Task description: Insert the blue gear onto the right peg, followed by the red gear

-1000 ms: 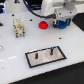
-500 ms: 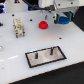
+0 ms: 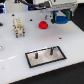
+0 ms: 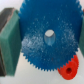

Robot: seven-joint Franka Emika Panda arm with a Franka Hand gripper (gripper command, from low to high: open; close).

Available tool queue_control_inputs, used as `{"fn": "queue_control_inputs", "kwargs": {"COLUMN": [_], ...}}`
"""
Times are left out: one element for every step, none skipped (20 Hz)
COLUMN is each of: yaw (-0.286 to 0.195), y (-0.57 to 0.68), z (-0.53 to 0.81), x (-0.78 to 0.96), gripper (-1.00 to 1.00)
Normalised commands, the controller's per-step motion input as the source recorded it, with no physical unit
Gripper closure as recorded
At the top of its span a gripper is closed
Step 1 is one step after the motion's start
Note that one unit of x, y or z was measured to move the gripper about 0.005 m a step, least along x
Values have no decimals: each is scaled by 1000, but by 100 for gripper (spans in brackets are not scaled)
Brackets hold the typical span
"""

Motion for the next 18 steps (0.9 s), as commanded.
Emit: {"fn": "queue_control_inputs", "kwargs": {"yaw": [0, 0, 0, 0, 0, 0, 0, 0, 0, 0, 0, 0, 0, 0, 0, 0, 0, 0], "y": [-300, -306, -309, -314, -320, -326, -331, -340, -340, -340, -337, -334, -337, -337, -343, -343, -334, -311], "z": [434, 406, 389, 337, 300, 286, 249, 217, 197, 151, 146, 126, 106, 103, 69, 71, 66, 51], "x": [760, 757, 760, 763, 754, 754, 760, 763, 771, 777, 780, 780, 777, 777, 769, 771, 783, 789], "gripper": [100, 100, 100, 100, 100, 100, 100, 100, 100, 100, 100, 100, 100, 100, 100, 100, 100, 100]}}
